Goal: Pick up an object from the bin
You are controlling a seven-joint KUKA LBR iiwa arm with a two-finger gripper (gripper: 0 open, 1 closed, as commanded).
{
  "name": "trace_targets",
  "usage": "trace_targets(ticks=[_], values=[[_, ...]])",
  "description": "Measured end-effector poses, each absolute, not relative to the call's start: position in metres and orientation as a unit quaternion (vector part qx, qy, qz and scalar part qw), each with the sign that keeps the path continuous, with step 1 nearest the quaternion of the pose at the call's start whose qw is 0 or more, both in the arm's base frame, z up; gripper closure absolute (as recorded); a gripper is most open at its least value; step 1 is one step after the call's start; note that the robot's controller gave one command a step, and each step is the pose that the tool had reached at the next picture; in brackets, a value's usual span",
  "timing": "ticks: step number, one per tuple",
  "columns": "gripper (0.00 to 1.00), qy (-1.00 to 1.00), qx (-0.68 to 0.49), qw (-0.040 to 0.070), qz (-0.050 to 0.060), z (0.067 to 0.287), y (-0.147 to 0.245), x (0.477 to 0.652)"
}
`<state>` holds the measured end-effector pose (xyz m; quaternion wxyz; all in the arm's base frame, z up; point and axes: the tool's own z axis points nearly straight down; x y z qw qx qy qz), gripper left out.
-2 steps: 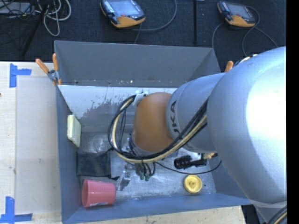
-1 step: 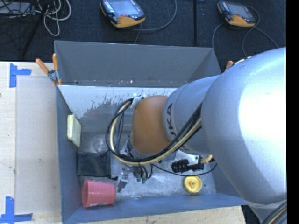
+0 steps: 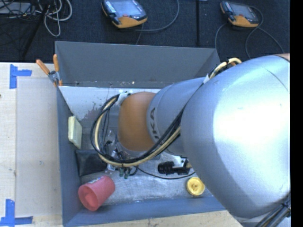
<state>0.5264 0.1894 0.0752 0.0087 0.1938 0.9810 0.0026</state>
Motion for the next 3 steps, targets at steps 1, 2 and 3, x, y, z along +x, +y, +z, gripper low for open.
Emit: trace_targets(ticks=[1, 2, 3], values=[[1.0, 0.981, 0.192, 0.009, 0.002, 0.0752, 0.1898, 0.5263], [1.0, 0.982, 0.191, 0.009, 0.002, 0.0752, 0.19, 0.5261], [1.0, 0.982, 0.191, 0.009, 0.002, 0.0752, 0.19, 0.5261]])
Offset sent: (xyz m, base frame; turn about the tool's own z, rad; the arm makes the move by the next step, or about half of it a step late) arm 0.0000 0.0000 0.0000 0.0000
